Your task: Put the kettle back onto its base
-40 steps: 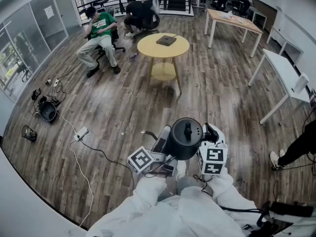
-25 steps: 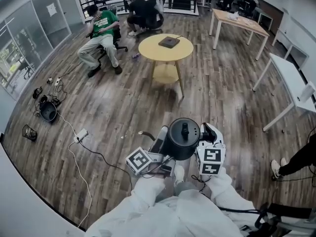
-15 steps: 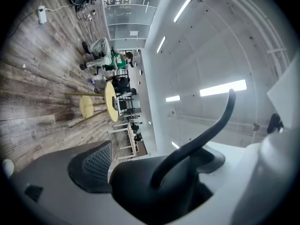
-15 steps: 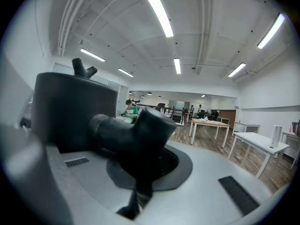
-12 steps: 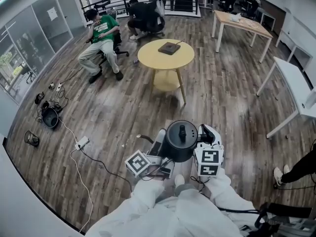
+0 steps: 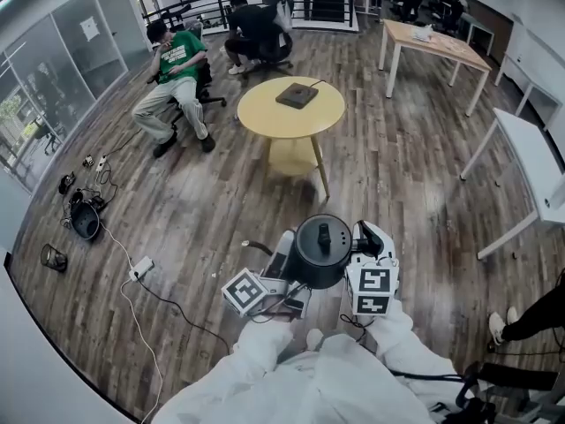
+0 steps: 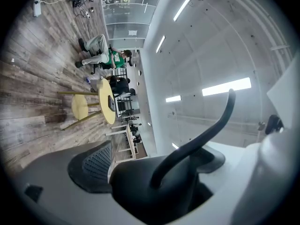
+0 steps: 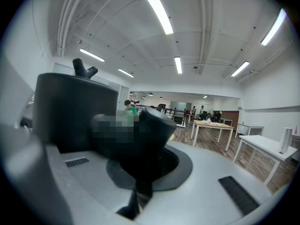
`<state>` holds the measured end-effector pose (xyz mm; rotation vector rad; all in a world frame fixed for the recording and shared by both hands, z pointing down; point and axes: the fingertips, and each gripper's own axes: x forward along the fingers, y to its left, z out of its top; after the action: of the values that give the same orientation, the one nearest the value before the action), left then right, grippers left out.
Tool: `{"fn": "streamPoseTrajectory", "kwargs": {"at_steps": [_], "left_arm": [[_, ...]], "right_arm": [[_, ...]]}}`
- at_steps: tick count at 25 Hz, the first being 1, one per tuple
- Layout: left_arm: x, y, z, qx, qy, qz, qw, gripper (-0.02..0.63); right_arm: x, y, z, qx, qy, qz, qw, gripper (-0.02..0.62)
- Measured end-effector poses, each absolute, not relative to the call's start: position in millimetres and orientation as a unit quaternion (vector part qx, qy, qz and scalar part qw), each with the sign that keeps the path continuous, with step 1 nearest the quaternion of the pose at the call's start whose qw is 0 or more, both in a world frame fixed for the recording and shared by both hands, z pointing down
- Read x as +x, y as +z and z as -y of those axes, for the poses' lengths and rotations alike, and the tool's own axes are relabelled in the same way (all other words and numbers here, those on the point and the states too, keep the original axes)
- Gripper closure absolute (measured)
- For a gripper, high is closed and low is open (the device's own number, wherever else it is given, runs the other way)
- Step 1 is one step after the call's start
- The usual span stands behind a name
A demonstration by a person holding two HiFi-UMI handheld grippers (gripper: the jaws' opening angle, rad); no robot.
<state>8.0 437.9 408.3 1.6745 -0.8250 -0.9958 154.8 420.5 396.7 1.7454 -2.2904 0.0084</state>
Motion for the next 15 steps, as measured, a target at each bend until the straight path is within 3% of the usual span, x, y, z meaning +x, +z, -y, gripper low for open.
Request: {"fn": "streamPoseTrajectory", "kwargs": {"at_steps": [15], "left_arm": [[26, 420, -368, 0.689, -0.405, 0.341, 0.496, 0.083]], "right_arm": [[172, 410, -351, 0.596, 0.014, 0.791, 0.137, 0.58]]}}
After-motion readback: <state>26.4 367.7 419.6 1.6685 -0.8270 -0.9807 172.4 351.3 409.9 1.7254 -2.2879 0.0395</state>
